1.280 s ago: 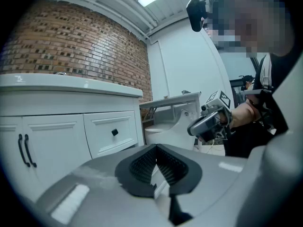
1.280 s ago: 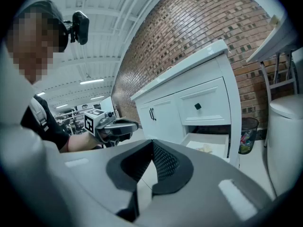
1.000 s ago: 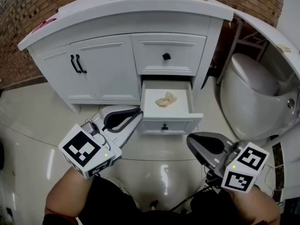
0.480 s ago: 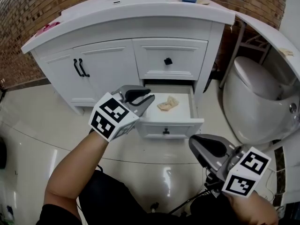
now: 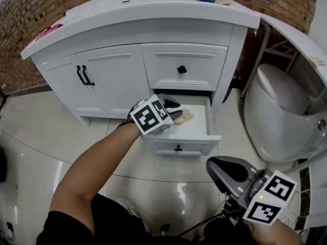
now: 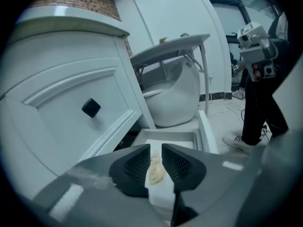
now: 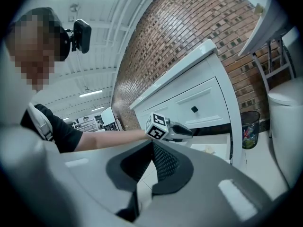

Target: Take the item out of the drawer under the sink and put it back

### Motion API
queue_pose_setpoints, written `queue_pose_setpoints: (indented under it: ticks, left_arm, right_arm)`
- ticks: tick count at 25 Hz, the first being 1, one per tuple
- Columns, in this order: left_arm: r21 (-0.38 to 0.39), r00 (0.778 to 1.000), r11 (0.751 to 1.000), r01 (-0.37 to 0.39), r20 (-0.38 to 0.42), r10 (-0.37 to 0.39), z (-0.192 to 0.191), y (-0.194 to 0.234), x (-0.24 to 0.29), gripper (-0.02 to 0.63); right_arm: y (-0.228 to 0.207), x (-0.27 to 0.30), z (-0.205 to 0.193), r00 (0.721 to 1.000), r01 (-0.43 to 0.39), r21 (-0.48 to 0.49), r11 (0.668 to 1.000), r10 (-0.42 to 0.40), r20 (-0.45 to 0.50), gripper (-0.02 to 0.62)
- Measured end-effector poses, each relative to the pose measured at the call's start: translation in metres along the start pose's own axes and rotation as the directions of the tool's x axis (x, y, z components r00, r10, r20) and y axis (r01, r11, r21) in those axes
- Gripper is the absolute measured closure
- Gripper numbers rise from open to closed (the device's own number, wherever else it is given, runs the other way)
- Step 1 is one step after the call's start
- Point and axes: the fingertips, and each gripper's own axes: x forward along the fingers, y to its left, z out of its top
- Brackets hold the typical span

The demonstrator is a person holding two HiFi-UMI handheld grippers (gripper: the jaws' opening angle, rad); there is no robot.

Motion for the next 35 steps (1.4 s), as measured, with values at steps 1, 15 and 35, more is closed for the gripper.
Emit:
queue_pose_setpoints:
  ticks: [1, 15, 35]
  left_arm:
    - [0.016, 1.000, 1.000, 0.011, -0.026, -0.011, -0.005, 0.001, 0.011, 0.522]
    - [0.064, 0.968, 0.987, 0.145, -0.217, -0.128, -0.044, 0.011, 0.094, 0.522]
    - [0.034, 0.942, 0.987, 0.154, -0.305, -0.137, -0.070, 0.008, 0.121, 0.572]
  right_arm:
    - [-0.001, 0.000, 0.002, 1.000, -0.003, 0.001, 1.000, 0.003, 0.004, 0.592]
    - [-0.023, -0.004, 0.008, 1.000, -0.008, 0.063, 0.998, 0.007, 0.016, 0.592]
    - [-0.035, -0.010, 0.013, 0.999, 0.009, 0.086, 0.996, -0.012, 0.033, 0.592]
